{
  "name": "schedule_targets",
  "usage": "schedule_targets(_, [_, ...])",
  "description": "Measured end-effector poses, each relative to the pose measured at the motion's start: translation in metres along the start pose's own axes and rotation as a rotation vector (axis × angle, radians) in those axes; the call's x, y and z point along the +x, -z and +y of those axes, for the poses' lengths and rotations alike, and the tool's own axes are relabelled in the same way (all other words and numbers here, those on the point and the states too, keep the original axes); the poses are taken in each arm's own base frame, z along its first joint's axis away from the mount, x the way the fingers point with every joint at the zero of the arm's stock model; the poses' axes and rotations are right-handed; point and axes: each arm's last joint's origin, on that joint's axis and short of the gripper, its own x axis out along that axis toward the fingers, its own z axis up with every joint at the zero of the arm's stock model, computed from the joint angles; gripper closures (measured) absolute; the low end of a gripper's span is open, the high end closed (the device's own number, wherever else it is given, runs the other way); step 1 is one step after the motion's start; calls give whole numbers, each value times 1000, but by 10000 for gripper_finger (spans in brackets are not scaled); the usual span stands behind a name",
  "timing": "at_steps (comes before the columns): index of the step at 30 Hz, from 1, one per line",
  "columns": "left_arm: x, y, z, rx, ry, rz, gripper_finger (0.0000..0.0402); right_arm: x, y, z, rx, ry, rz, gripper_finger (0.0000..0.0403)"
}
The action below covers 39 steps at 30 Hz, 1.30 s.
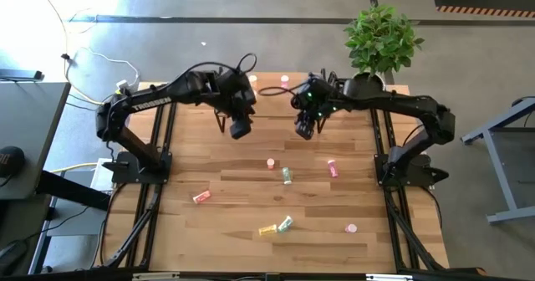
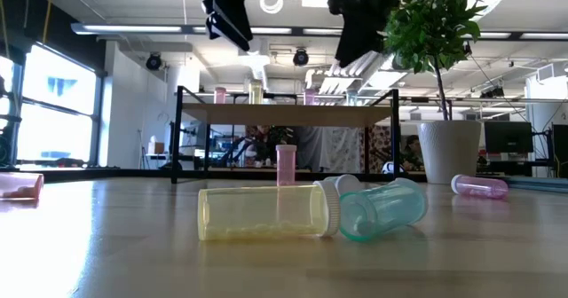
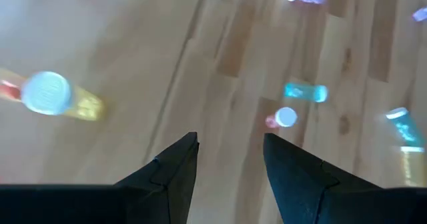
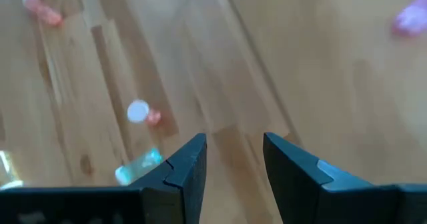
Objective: Pick and place medicine bottles onto shelf by color
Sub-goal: Put the right pink pill bottle on the shelf aligned with the other pink pill bottle
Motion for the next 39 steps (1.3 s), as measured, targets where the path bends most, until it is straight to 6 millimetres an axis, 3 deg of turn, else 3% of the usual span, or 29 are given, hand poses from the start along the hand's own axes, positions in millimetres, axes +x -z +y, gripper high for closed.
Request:
schedule_targets(10, [12, 17, -30, -17, 66, -78, 241, -1, 58, 10, 84, -91, -122, 263])
schedule_targets(15, [21, 28, -44, -25, 104, -143, 241, -1, 77, 20, 130, -142, -176, 263])
schedule_targets(23, [34, 52, -55, -54, 188, -177, 241, 18, 94, 37, 252, -217, -194, 263])
schedule_targets(30, [30, 69, -71, -50, 249, -186, 241, 24, 104, 50, 241, -235, -194, 259])
schedule_targets(39, [14, 97, -94, -66, 306, -267, 241, 26, 108, 72, 177, -201, -265, 194])
